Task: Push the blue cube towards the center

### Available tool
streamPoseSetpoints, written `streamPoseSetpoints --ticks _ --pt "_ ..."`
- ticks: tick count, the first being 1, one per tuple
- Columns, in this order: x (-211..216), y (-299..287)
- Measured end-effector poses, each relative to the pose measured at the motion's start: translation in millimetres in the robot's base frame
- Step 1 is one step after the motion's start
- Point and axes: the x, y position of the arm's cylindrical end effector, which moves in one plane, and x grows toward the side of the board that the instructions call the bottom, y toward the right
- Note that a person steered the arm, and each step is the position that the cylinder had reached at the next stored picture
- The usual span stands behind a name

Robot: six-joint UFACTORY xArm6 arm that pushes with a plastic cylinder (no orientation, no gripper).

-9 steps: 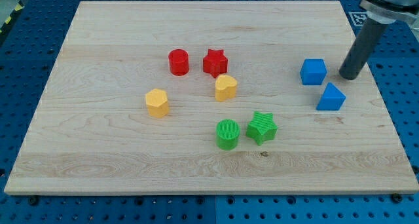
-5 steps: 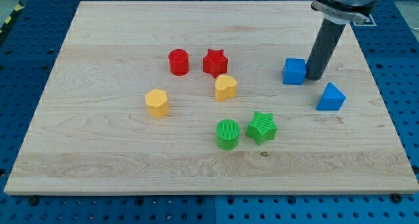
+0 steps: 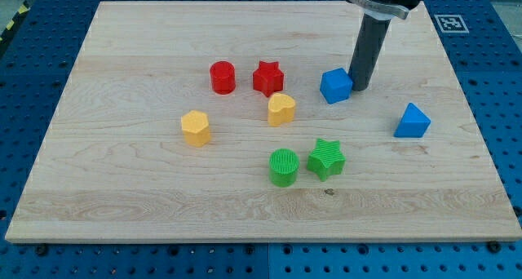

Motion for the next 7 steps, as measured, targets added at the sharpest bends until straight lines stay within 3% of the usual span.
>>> streamPoseSetpoints --ticks 2,3,4,5,7 --pt "5 127" --pt "64 190" --pt "128 186" --pt "136 138" --pt "135 132"
